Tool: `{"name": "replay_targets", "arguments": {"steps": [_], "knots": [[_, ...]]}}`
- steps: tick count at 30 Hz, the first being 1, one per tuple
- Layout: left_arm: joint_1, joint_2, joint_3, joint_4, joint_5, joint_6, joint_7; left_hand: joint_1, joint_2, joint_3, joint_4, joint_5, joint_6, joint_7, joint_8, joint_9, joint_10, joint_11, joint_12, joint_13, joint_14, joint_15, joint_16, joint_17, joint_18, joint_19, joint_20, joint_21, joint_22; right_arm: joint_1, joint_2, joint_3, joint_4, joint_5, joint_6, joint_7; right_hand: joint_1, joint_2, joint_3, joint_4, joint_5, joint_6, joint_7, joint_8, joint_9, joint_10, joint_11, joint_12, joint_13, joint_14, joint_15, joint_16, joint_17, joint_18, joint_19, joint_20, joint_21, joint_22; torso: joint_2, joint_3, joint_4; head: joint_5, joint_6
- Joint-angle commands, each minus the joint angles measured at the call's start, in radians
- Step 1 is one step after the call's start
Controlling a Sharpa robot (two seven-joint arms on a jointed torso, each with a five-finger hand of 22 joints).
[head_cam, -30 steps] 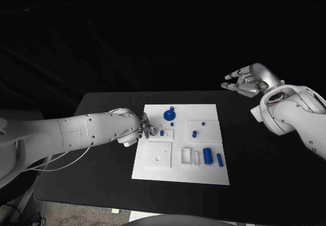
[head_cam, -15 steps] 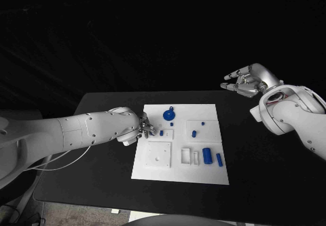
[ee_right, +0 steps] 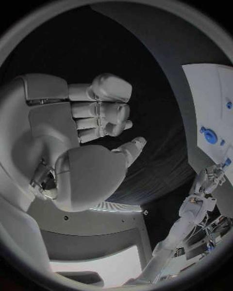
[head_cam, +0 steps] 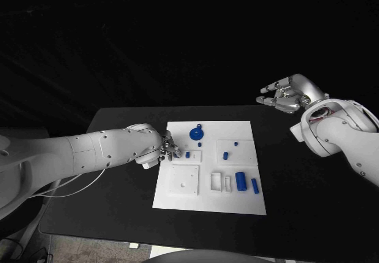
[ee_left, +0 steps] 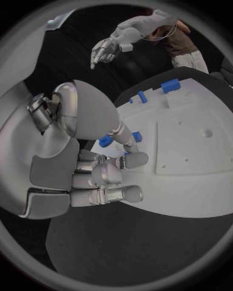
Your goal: Assemble the parts on the task board
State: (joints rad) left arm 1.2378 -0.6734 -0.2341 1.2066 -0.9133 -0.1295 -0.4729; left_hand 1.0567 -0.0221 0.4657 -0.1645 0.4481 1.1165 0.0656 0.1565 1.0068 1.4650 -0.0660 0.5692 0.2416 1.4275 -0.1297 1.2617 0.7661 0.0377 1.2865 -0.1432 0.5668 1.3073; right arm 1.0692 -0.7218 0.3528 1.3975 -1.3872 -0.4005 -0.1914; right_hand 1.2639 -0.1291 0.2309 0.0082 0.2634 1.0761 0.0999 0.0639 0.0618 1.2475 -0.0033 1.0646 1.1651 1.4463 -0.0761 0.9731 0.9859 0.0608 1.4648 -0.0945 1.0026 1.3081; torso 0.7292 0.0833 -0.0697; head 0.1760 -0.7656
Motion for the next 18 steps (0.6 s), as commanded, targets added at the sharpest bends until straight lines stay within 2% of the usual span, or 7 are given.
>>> {"name": "replay_targets", "arguments": {"steps": [1,8,18], "knots": [[-0.008,0.002,-0.006,-0.002,0.005,0.054,-0.009,0.007,0.007,0.031,-0.022,0.007,0.074,-0.079,0.007,0.004,0.048,-0.007,-0.003,-0.001,0.003,0.0,0.002,0.0,0.014,-0.005,0.004,0.003,0.017,-0.001,0.002,0.0,-0.001,-0.001,0.012,0.005,0.001,0.0,0.007,-0.001,0.002,0.001,0.0,-0.002,0.001,-0.001,0.0,-0.003,0.001,0.0,0.002,-0.005,0.001,0.012,0.029,0.003,-0.005,0.13,0.0,0.0005,-0.0016,0.001,0.0],[-0.006,0.002,-0.006,0.001,0.004,0.068,-0.007,0.007,0.006,0.032,-0.023,0.008,0.074,-0.079,0.007,0.005,0.048,-0.007,-0.003,-0.001,0.003,0.0,0.002,-0.001,0.014,-0.005,0.004,0.003,0.017,-0.001,0.003,0.0,-0.002,-0.001,0.013,0.005,0.001,0.0,0.007,-0.001,0.002,0.001,0.0,-0.002,0.001,-0.001,0.0,-0.003,0.001,0.0,0.002,-0.005,0.001,0.012,0.029,0.003,-0.005,0.13,0.0,0.0005,-0.0007,-0.001,-0.001],[0.004,-0.004,-0.006,0.01,-0.002,0.08,-0.011,0.007,0.005,0.034,-0.025,0.01,0.075,-0.079,0.008,0.006,0.049,-0.007,-0.003,-0.001,0.004,0.0,0.003,0.002,0.014,-0.006,0.004,0.003,0.017,-0.002,0.002,0.0,-0.002,-0.001,0.013,0.004,0.001,0.0,0.007,-0.001,0.002,0.001,0.0,-0.002,0.001,-0.001,0.0,-0.003,0.001,0.0,0.002,-0.005,0.001,0.012,0.029,0.003,-0.005,0.13,-0.001,0.0009,-0.0012,0.0,0.001]]}}
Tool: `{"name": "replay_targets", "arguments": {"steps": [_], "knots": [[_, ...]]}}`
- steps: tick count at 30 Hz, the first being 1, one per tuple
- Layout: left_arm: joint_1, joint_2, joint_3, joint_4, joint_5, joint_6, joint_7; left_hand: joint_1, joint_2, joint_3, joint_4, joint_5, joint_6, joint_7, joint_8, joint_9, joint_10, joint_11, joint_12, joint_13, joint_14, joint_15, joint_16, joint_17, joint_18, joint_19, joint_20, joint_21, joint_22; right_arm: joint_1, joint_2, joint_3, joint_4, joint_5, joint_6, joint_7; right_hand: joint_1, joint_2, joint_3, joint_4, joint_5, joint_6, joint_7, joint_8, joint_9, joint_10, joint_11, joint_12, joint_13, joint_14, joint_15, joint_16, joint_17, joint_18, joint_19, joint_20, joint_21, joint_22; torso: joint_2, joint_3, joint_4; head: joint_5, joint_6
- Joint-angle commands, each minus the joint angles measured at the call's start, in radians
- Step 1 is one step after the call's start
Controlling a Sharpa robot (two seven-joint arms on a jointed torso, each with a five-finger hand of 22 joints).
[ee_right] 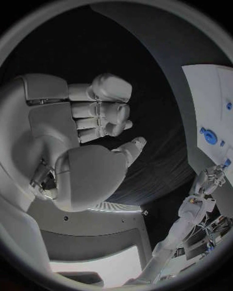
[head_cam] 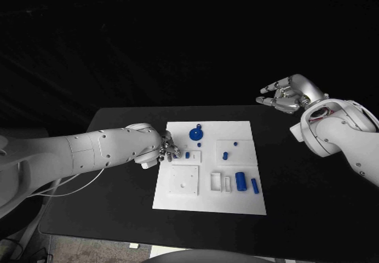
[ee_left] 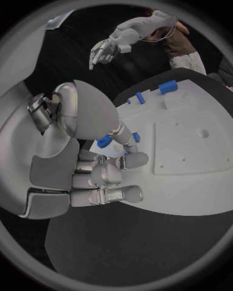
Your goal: Assemble the parts on the task board
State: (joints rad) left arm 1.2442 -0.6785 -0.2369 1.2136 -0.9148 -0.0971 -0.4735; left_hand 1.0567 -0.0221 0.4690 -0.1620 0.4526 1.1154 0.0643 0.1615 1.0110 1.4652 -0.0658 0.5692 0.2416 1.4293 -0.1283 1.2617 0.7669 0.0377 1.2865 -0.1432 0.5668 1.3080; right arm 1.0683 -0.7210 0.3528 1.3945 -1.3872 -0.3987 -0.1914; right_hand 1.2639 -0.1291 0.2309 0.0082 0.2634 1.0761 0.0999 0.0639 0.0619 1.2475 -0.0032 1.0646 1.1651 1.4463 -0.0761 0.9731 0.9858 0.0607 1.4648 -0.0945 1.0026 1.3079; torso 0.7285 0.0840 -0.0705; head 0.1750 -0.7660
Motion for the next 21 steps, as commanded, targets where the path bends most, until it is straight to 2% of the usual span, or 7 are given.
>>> {"name": "replay_targets", "arguments": {"steps": [1,21], "knots": [[-0.002,0.002,-0.003,0.002,-0.002,0.049,-0.011,0.007,0.005,0.031,-0.027,0.006,0.076,-0.078,0.003,0.002,0.048,-0.007,-0.003,-0.001,0.002,-0.001,0.003,0.001,0.014,-0.006,0.004,0.003,0.016,-0.001,0.001,0.0,0.001,-0.001,0.011,0.004,0.001,0.0,0.007,-0.001,0.002,0.001,0.0,-0.002,0.0,-0.001,0.0,-0.003,0.001,0.0,0.002,-0.005,0.001,0.012,0.029,0.003,-0.005,0.13,0.0,-0.0001,-0.0005,0.001,0.002],[0.0,0.025,-0.003,-0.031,-0.009,0.063,-0.018,0.006,0.007,0.033,-0.026,0.003,0.074,-0.077,0.004,0.002,0.048,-0.006,-0.004,0.0,0.001,-0.002,0.002,-0.001,0.013,-0.006,0.003,0.004,0.016,-0.001,0.003,0.0,0.001,-0.001,0.012,0.004,0.001,0.0,0.007,-0.001,0.002,0.001,0.0,-0.002,0.0,-0.001,0.0,-0.003,0.001,0.0,0.002,-0.005,0.001,0.012,0.029,0.003,-0.005,0.13,0.001,-0.0003,-0.0002,0.001,0.001]]}}
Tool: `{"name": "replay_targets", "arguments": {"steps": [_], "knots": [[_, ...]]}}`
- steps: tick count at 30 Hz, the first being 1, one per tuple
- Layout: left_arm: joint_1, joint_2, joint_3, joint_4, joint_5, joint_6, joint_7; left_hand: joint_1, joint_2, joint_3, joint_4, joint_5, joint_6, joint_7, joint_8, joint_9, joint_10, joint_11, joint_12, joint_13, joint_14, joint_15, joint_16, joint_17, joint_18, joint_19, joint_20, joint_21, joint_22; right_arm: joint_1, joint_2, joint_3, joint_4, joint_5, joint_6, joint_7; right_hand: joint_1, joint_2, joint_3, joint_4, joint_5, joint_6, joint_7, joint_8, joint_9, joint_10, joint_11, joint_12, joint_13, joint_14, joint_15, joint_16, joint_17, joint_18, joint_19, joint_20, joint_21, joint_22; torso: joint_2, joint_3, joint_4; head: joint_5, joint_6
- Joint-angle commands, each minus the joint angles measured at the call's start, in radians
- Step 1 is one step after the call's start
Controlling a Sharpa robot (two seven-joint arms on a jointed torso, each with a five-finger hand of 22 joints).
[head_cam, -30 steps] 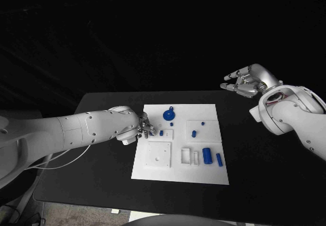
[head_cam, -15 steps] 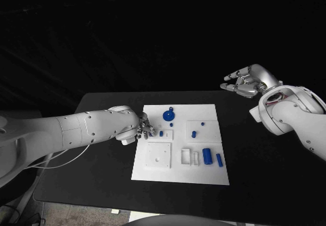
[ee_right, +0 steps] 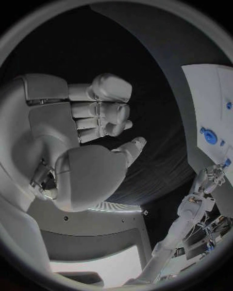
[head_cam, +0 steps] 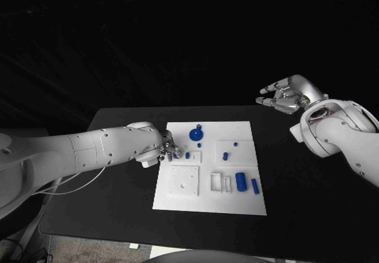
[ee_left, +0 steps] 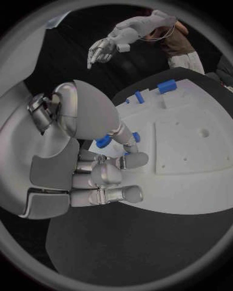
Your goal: Assemble the parts on the task board
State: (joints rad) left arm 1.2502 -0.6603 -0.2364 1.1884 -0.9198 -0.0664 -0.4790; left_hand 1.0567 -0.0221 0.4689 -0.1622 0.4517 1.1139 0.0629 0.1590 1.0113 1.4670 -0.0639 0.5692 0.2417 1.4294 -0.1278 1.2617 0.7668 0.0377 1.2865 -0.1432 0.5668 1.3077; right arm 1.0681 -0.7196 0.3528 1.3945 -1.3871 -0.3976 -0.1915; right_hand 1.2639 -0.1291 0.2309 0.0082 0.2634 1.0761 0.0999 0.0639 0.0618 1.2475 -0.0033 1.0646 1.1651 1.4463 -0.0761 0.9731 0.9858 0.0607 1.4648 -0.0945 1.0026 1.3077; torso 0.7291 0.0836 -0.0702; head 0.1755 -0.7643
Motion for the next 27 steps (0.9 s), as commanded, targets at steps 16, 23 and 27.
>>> {"name": "replay_targets", "arguments": {"steps": [16,23,27], "knots": [[-0.005,0.037,-0.004,-0.035,0.003,0.112,-0.029,-0.009,0.018,0.031,-0.036,-0.008,0.08,-0.077,0.008,0.002,0.047,-0.007,-0.001,0.001,0.001,-0.004,0.004,0.004,0.008,-0.007,0.0,0.003,0.016,-0.001,0.0,0.0,0.001,-0.001,0.013,0.002,0.002,0.001,0.01,-0.006,0.003,0.002,0.0,-0.002,0.0,-0.001,0.0,-0.003,0.002,-0.001,0.002,-0.006,0.0,0.012,0.029,0.003,-0.006,0.13,-0.001,0.0007,-0.001,-0.003,-0.001],[-0.005,0.042,-0.004,-0.042,0.004,0.144,-0.032,-0.007,0.018,0.031,-0.039,-0.007,0.082,-0.077,0.006,-0.001,0.047,-0.007,-0.001,0.001,0.001,-0.003,0.005,0.008,0.008,-0.008,0.0,0.003,0.016,-0.001,-0.001,0.0,0.0,-0.001,0.014,0.002,0.002,0.001,0.01,-0.006,0.003,0.002,0.0,-0.002,0.0,-0.001,0.0,-0.003,0.002,-0.001,0.002,-0.006,0.0,0.012,0.029,0.003,-0.006,0.13,0.0,0.0003,0.0002,-0.004,0.0],[-0.005,0.044,-0.004,-0.049,0.004,0.151,-0.031,-0.007,0.019,0.031,-0.041,-0.006,0.083,-0.077,0.005,-0.002,0.047,-0.007,-0.001,0.001,0.001,-0.003,0.005,0.009,0.008,-0.008,0.001,0.003,0.017,-0.001,-0.001,0.0,0.0,-0.001,0.014,0.002,0.002,0.001,0.01,-0.006,0.003,0.002,0.0,-0.002,0.0,-0.001,0.0,-0.003,0.002,-0.001,0.002,-0.006,0.0,0.012,0.029,0.003,-0.006,0.13,0.0,0.0002,0.0001,-0.004,0.0]]}}
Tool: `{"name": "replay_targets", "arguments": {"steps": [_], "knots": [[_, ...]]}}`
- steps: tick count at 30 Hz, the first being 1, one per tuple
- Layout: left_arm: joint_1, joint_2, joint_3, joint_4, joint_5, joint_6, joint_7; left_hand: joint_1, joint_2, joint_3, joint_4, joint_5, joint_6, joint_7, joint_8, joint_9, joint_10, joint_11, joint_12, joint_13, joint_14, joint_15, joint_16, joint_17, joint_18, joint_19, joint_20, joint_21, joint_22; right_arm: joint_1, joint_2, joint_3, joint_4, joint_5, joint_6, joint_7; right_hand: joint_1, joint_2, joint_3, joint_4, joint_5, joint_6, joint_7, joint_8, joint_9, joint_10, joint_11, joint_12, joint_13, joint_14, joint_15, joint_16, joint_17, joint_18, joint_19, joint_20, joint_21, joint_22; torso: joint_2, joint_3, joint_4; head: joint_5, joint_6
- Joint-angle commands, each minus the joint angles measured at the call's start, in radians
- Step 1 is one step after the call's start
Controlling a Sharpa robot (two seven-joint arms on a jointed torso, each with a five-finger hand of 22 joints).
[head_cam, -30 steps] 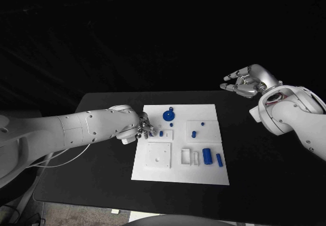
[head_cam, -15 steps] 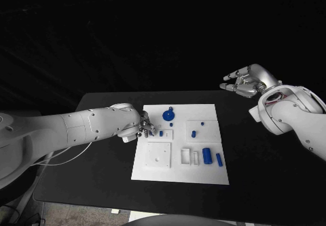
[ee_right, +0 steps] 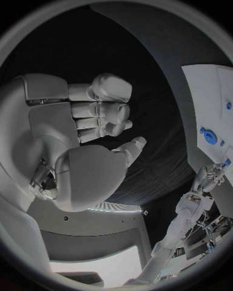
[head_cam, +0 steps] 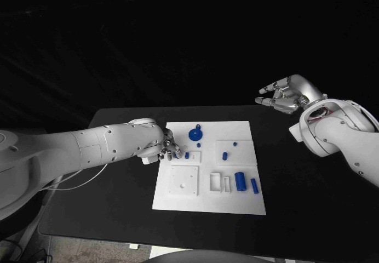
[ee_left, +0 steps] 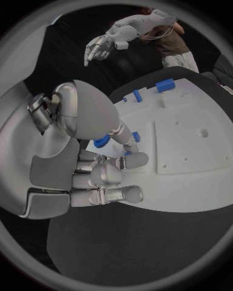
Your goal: Assemble the parts on the task board
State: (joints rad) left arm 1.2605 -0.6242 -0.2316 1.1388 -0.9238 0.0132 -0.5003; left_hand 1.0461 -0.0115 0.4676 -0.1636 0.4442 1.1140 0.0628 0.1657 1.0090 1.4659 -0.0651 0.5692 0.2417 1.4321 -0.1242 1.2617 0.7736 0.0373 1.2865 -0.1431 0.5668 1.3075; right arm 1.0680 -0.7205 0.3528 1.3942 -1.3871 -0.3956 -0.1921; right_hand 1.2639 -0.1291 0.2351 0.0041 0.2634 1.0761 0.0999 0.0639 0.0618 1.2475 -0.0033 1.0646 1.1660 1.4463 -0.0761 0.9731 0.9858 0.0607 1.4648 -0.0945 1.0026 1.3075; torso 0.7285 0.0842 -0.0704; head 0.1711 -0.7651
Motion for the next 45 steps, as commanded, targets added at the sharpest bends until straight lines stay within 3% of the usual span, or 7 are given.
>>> {"name": "replay_targets", "arguments": {"steps": [1,21,33,45], "knots": [[-0.015,0.008,-0.009,-0.002,0.008,0.072,-0.01,0.004,0.008,0.032,-0.04,0.002,0.083,-0.077,-0.002,0.0,0.048,-0.006,-0.001,0.001,-0.001,-0.006,0.005,0.002,0.008,-0.008,0.001,0.003,0.017,-0.001,0.0,0.0,0.001,-0.001,0.012,0.003,0.002,0.001,0.006,-0.002,0.003,0.002,0.0,-0.002,0.0,-0.001,0.0,-0.003,0.001,-0.001,0.002,-0.006,0.0,0.012,0.029,0.003,-0.006,0.131,0.001,-0.0005,0.0002,0.0,0.001],[0.01,0.036,-0.008,-0.055,0.025,0.148,-0.006,0.009,0.009,0.033,-0.047,0.007,0.084,-0.076,-0.003,0.0,0.048,-0.006,-0.003,0.0,-0.001,-0.005,0.004,0.004,0.009,-0.009,0.002,0.003,0.017,-0.002,0.005,0.0,-0.001,-0.001,0.012,0.003,0.002,0.001,0.009,-0.004,0.004,0.002,0.0,-0.002,0.0,-0.001,0.0,-0.003,0.001,-0.001,0.002,-0.005,0.001,0.012,0.029,0.003,-0.006,0.131,0.001,-0.0007,0.0004,-0.002,0.002],[0.012,0.045,-0.008,-0.066,0.004,0.179,-0.011,0.012,0.009,0.033,-0.047,0.006,0.082,-0.075,-0.003,0.001,0.047,-0.006,-0.005,-0.001,-0.002,-0.005,0.003,0.003,0.008,-0.011,0.002,0.004,0.017,-0.002,0.004,0.0,0.0,-0.001,0.011,0.003,0.002,0.001,0.009,-0.004,0.004,0.002,0.0,-0.002,0.0,-0.001,0.0,-0.003,0.001,-0.001,0.002,-0.005,0.001,0.012,0.029,0.003,-0.006,0.131,0.001,-0.0009,0.0012,-0.002,0.002],[0.012,0.042,-0.008,-0.048,-0.02,0.157,-0.015,0.012,0.009,0.031,-0.043,0.003,0.081,-0.075,-0.003,0.001,0.047,-0.006,-0.005,0.001,-0.002,-0.005,0.002,0.003,0.008,-0.01,0.001,0.005,0.017,-0.002,0.003,0.0,0.001,-0.001,0.011,0.003,0.002,0.001,0.009,-0.004,0.004,0.002,0.0,-0.002,0.0,-0.001,0.0,-0.003,0.001,-0.001,0.002,-0.005,0.001,0.012,0.029,0.003,-0.006,0.131,0.001,-0.0017,0.0015,-0.004,0.002]]}}
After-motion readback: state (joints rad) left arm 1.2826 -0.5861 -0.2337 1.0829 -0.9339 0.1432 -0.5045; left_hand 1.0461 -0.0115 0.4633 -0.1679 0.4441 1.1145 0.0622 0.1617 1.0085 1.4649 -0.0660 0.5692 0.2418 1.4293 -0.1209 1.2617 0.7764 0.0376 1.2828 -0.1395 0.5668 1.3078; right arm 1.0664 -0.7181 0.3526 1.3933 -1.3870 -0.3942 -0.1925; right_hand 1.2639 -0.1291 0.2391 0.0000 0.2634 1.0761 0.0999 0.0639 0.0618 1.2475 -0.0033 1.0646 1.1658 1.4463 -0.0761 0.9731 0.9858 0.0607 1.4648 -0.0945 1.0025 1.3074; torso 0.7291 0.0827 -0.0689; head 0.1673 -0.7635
